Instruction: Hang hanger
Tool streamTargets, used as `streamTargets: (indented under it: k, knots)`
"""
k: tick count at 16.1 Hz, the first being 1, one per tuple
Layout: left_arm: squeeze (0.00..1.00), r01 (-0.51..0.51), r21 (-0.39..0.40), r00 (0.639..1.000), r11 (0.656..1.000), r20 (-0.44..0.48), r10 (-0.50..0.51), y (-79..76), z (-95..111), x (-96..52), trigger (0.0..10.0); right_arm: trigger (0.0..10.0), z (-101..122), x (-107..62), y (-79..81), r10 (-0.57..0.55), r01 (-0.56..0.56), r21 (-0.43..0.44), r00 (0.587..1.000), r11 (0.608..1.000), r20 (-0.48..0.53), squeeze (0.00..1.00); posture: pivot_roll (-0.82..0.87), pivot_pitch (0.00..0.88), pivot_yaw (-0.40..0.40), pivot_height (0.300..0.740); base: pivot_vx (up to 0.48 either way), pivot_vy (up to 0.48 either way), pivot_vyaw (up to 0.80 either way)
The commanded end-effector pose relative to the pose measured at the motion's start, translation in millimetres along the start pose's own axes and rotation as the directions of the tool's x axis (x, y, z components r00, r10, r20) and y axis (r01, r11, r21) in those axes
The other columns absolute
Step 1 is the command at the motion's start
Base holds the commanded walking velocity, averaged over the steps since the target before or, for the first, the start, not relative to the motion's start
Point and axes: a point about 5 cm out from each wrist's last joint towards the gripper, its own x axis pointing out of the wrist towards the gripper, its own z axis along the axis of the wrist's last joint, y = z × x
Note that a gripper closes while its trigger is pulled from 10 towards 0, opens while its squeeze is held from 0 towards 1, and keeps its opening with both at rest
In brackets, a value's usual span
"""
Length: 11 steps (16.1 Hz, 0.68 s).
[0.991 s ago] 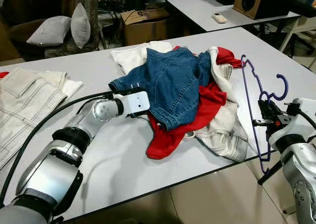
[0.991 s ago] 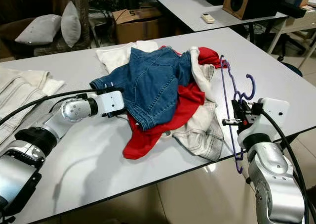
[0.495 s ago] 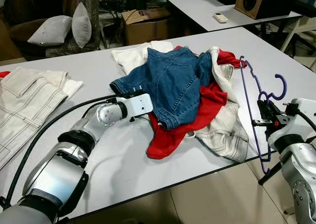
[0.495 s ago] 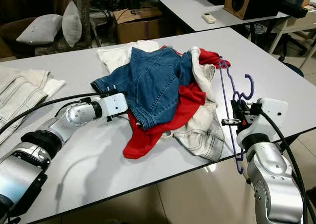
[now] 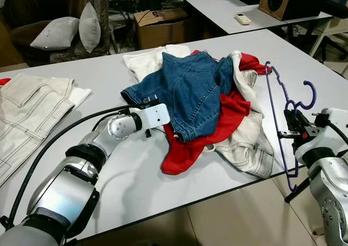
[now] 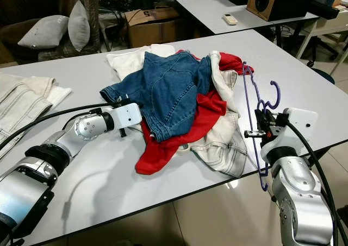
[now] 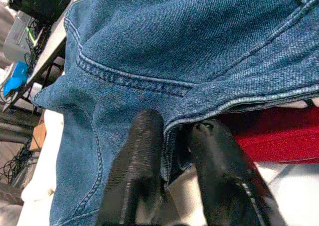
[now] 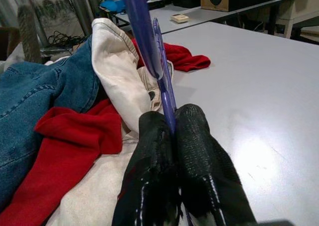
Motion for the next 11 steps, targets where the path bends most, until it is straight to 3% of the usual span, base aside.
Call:
streamTargets:
  k: [1,8,9,10,11]
  knots:
    - [0.00,-0.014,0.004,1.000,1.000,0.012,0.014,8.2,3,-1.0,0.0,10.0,2,1.6,2.2,0.002,-0.002,-0.002,1.000,1.000,0.013,0.00,-0.10,0.000,0.063,0.740,0.000,0.000,0.00]
    - [0.00,-0.040,-0.074,0.998,0.996,0.043,0.043,18.2,8,-0.2,0.0,10.0,4,2.2,4.3,0.014,-0.014,0.006,0.999,1.000,0.044,0.00,-0.10,0.000,0.069,0.740,0.000,0.000,0.00]
    - [0.00,-0.089,-0.166,0.992,0.982,0.077,0.103,34.5,18,1.0,0.0,10.0,15,1.3,10.5,0.091,-0.094,0.027,0.990,0.995,0.109,0.00,-0.09,0.000,0.074,0.740,0.000,0.000,0.00]
    - [0.00,-0.107,-0.202,0.988,0.974,0.092,0.128,42.0,22,1.1,0.0,10.0,21,-0.2,14.6,0.144,-0.149,0.024,0.980,0.989,0.139,0.00,-0.09,0.000,0.075,0.740,0.000,0.000,0.00]
    - [0.00,-0.156,-0.247,0.975,0.956,0.116,0.189,63.9,33,-0.6,0.0,10.0,33,-8.8,28.3,0.324,-0.329,-0.002,0.929,0.944,0.180,0.00,-0.09,0.000,0.080,0.740,0.000,0.000,0.00]
